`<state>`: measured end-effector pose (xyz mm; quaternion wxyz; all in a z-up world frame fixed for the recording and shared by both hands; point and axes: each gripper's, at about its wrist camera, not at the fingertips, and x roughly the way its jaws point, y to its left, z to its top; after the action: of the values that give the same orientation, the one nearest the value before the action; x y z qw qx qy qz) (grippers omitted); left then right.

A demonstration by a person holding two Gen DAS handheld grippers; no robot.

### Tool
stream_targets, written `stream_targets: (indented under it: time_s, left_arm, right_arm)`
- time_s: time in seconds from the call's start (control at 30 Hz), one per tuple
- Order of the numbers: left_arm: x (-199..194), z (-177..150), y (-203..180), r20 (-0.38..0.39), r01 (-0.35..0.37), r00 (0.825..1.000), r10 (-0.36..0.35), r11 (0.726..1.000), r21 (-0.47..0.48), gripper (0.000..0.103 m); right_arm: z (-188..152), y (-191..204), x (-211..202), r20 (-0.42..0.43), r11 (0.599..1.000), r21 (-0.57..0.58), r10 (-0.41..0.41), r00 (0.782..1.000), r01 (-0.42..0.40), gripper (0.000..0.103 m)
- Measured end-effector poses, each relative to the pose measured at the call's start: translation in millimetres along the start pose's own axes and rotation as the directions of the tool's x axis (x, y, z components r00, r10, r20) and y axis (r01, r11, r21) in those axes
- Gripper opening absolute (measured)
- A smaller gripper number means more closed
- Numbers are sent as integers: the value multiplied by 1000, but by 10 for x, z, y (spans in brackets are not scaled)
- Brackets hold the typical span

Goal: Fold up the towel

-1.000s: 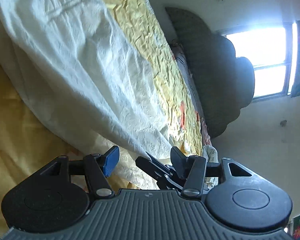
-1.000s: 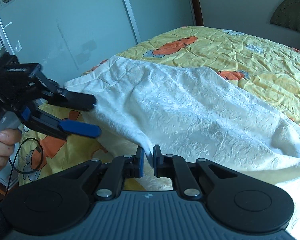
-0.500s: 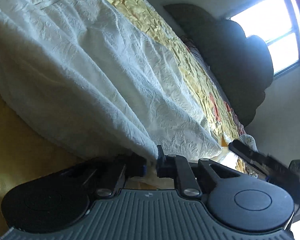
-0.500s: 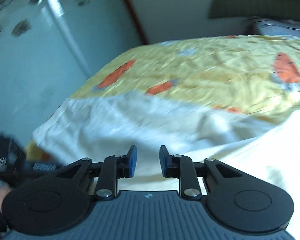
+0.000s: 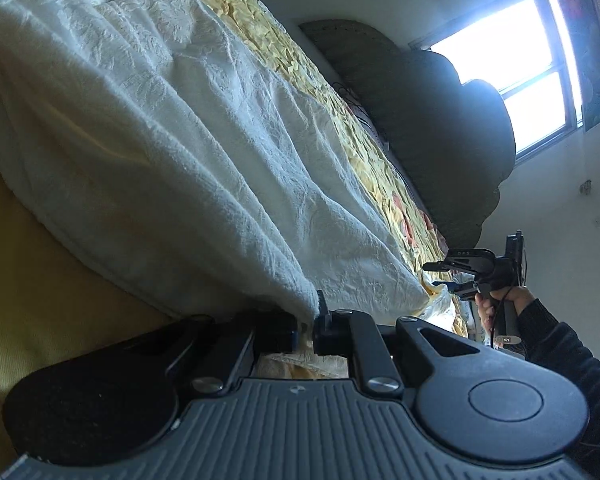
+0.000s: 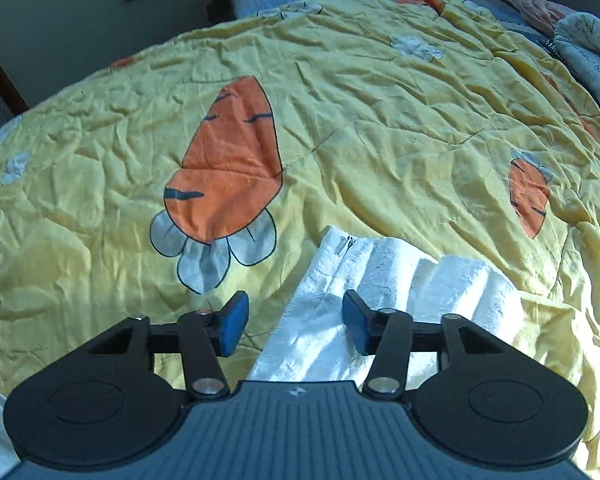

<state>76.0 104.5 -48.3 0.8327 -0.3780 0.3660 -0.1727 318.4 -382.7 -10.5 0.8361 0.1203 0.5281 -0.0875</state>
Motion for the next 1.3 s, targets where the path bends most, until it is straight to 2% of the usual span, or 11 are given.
stream_targets:
  time_s: [0.23,0.37,0.47,0.6,0.8,0.87,0.93,1.03,1.13,1.2,1.3]
  left_arm:
    - [16,-27,5,-1,15,1000,-15,1000,9,15]
    - [25,-24,12,1,21,1000,-21,1000,13,15]
    - [24,-16,24,1,26,1000,-26,1000,14,15]
    - [28,-14,46,2,29,1000,-29,999,19,15]
    - [40,7,102,-1,51,999,-51,999,7,15]
    - [43,20,130,-2,58,998,-58,998,3,15]
    - [47,24,131,-2,59,998,-59,998,3,15]
    - [47,35,124,-1,53,999,-53,999,11,15]
    - [49,28,102,-1,50,999,-50,999,15,15]
    - [48,24,94,-3,49,999,-49,999,12,15]
    - [40,51,60,-17,24,1000,-24,1000,-12,16]
  right_arm:
    - [23,-14,124,-23,999,-15,-34,999,34,47]
    - [-3,-135,78,14,999,28,-25,1000,25,22]
    - [-67,-362,-39,79,989,126,73,994,-82,11]
    - [-303,-705,-460,240,943,222,195,951,-249,10]
    - [-1019,-1353,-1406,483,843,262,307,820,-470,10]
    - [-1348,-1608,-1555,525,803,299,312,791,-515,10]
    - [-1717,-1852,-1533,532,756,362,313,787,-546,10]
    - [-2119,-2068,-1221,473,725,458,292,831,-515,10]
    - [-2379,-2203,-882,445,635,562,309,840,-531,13]
    - [-2485,-2265,-756,461,557,618,315,830,-555,21]
    - [-2556,-2317,-675,521,462,639,327,788,-614,28]
